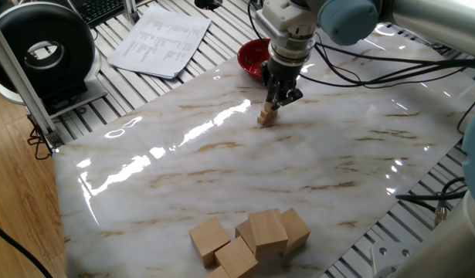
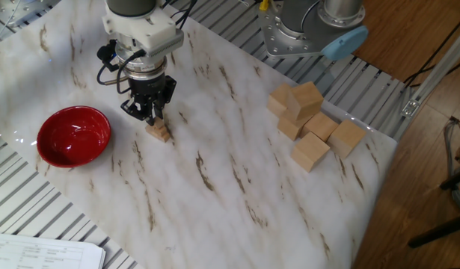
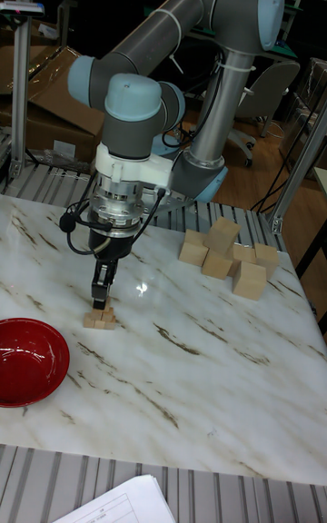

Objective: Stack the blocks into a pyramid shape

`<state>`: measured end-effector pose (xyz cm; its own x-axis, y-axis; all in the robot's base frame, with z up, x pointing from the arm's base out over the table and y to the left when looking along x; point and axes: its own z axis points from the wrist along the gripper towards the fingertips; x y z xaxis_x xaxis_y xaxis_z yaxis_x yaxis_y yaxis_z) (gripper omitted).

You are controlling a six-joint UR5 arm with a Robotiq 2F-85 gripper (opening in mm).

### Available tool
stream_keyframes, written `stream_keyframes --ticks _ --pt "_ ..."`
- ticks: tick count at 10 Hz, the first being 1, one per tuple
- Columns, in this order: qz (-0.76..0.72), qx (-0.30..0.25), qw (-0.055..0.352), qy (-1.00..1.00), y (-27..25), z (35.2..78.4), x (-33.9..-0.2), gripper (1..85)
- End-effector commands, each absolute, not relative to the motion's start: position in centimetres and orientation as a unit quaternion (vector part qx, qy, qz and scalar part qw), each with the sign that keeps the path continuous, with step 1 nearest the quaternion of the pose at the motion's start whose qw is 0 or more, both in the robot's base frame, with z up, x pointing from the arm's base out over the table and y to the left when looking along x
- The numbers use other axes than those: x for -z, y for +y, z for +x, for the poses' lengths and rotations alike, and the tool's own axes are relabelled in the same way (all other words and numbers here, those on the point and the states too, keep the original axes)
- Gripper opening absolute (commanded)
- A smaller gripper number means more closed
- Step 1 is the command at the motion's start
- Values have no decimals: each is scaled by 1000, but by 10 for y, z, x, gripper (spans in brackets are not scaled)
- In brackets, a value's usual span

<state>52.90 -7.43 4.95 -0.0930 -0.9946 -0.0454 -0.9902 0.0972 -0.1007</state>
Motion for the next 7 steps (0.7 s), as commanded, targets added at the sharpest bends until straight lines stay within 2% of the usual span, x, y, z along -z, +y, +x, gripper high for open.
stream_keyframes --ticks 1,7 --pt "-672 18 58 738 -72 530 -51 213" --pt "-678 9 67 732 -71 531 -51 267"
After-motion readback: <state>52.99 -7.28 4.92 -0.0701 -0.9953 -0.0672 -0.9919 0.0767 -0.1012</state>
